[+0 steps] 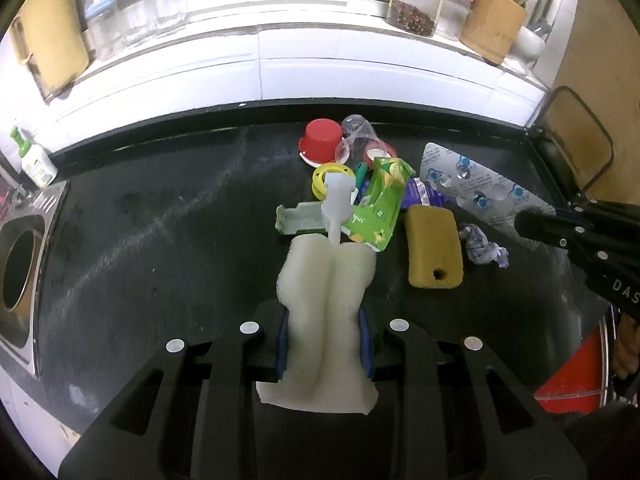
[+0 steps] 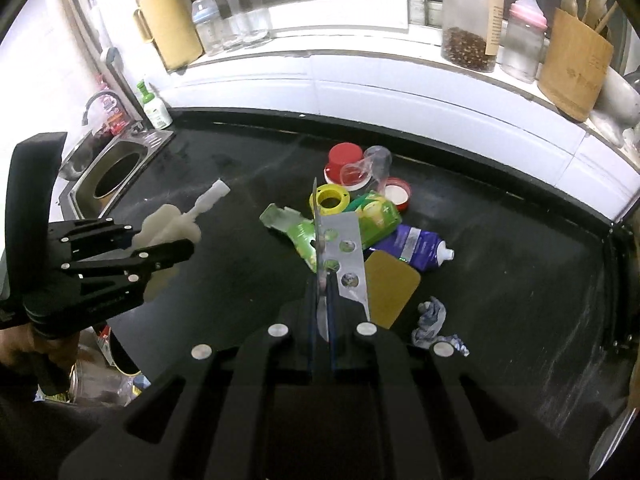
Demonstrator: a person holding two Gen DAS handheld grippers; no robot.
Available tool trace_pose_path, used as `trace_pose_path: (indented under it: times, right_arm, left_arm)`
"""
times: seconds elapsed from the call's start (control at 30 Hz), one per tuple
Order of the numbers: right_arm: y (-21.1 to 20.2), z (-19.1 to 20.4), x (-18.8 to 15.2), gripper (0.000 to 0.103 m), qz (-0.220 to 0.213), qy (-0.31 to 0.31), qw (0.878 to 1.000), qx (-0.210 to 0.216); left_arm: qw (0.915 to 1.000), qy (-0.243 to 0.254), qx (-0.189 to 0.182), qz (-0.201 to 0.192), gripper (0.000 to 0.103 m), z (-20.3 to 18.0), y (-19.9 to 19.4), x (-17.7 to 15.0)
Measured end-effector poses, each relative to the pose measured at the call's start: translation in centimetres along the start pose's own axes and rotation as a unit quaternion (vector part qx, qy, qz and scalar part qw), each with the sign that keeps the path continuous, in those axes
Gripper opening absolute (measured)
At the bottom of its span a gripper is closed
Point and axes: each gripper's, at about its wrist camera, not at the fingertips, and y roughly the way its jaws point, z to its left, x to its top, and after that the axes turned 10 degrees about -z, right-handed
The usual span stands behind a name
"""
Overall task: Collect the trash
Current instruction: 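Carry bottle and blister pack to the black bin and release both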
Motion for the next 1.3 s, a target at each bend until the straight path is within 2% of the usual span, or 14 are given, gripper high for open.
trace_pose_path:
  times: [0.2,0.3,0.47,0.6,0.77,0.93,1.1,1.2,1.3]
  right_arm:
    - [-0.5,2.1,0.4,0.006,-0.007,-0.015,1.0,0.013]
    - [-0.1,4.4,1.0,0.006,-0.008,-0.033,0.999,0.031]
    - [1.7,10.8,1.7,0.006,0.002,-0.084,0.992,0.09]
    - [3.8,18.5,1.6,0.006,0.024,-0.137,0.977,0.161]
    - [6.4,29.0,0.3,0.006,0.072,-0.192,0.943,0.261]
    - [9.3,39.9,-1.9,0.006,0.119,-0.25,0.902,0.331]
    - [12.4,49.4,-4.9,0.006,0.175,-0.282,0.868,0.369]
    - [14.1,53.9,-6.9,0.006,0.199,-0.305,0.854,0.371]
    - [16.3,57.4,-9.3,0.006,0.227,-0.324,0.843,0.364]
  left_arm:
    - [0.9997,-0.016,0.017,-0.005,0.026,1.5,-1.5,-1.1]
    - [0.9989,-0.031,0.035,-0.011,0.026,3.2,-2.6,-1.9]
    - [0.9932,-0.078,0.081,-0.029,0.026,7.9,-5.9,-4.3]
    - [0.9813,-0.136,0.132,-0.034,0.026,12.9,-9.1,-7.8]
    - [0.9512,-0.227,0.207,-0.031,0.026,19.9,-14.3,-14.6]
    - [0.9095,-0.32,0.265,-0.013,0.026,26.4,-17.9,-23.2]
    - [0.8752,-0.387,0.291,-0.008,0.026,30.9,-19.4,-31.1]
    - [0.8607,-0.417,0.292,0.001,0.026,33.1,-19.0,-34.7]
    - [0.8507,-0.439,0.289,0.008,0.027,35.0,-18.1,-37.4]
